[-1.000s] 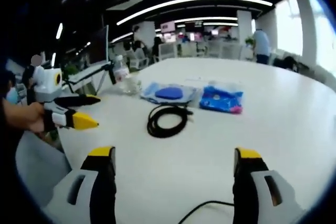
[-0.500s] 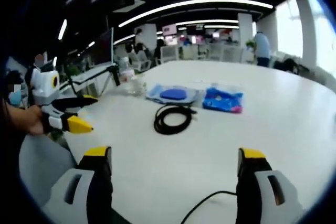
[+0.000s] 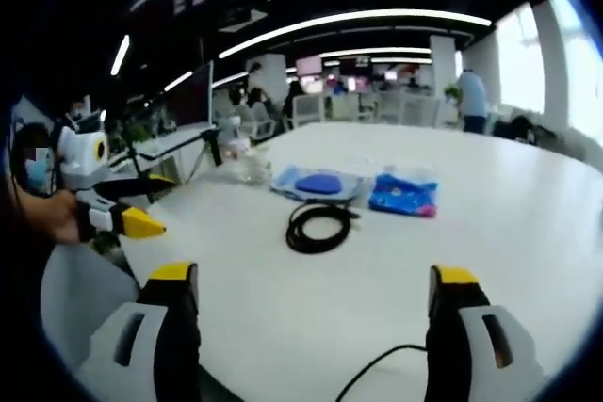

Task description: Arrange the tabletop items into an orderly group along one side of the table until the central work area is clear of visible clutter.

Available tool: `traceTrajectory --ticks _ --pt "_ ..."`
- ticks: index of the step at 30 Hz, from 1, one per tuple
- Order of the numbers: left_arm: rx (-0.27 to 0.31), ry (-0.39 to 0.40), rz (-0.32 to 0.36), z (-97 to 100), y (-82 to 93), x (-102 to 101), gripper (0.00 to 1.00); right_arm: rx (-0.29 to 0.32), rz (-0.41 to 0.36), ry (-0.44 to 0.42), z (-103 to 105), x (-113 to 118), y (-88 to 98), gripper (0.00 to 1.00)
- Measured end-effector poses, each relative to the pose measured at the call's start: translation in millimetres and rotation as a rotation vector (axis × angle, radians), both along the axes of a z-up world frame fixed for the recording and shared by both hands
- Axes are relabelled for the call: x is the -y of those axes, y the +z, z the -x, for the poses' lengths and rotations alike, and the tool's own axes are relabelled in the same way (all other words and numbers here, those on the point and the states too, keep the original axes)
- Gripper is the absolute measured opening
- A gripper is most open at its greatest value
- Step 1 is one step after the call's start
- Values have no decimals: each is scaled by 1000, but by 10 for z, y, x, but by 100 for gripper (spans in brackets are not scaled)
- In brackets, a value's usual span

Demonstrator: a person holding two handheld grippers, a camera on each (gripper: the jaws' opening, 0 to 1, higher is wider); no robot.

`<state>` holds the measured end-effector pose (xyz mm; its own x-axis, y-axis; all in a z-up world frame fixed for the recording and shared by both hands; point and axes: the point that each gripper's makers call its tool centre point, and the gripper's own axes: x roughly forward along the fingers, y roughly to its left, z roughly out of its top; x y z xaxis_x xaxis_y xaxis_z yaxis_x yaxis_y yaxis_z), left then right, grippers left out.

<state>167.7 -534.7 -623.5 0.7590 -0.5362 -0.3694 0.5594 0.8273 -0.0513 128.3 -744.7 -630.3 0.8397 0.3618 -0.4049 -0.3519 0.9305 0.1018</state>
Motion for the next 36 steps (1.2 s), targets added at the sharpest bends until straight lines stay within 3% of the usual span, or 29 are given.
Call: traceTrajectory --ticks 7,18,25,36 --pt "33 24 29 47 132 -52 98 48 -15 -12 52 -21 166 100" --pt "57 9 23 135 229 -39 98 78 -15 -36 54 37 278 100" --pt "42 76 45 163 253 -135 97 75 10 -18 67 3 274 99" --pt "44 46 0 203 215 -96 98 68 11 -27 78 80 265 100"
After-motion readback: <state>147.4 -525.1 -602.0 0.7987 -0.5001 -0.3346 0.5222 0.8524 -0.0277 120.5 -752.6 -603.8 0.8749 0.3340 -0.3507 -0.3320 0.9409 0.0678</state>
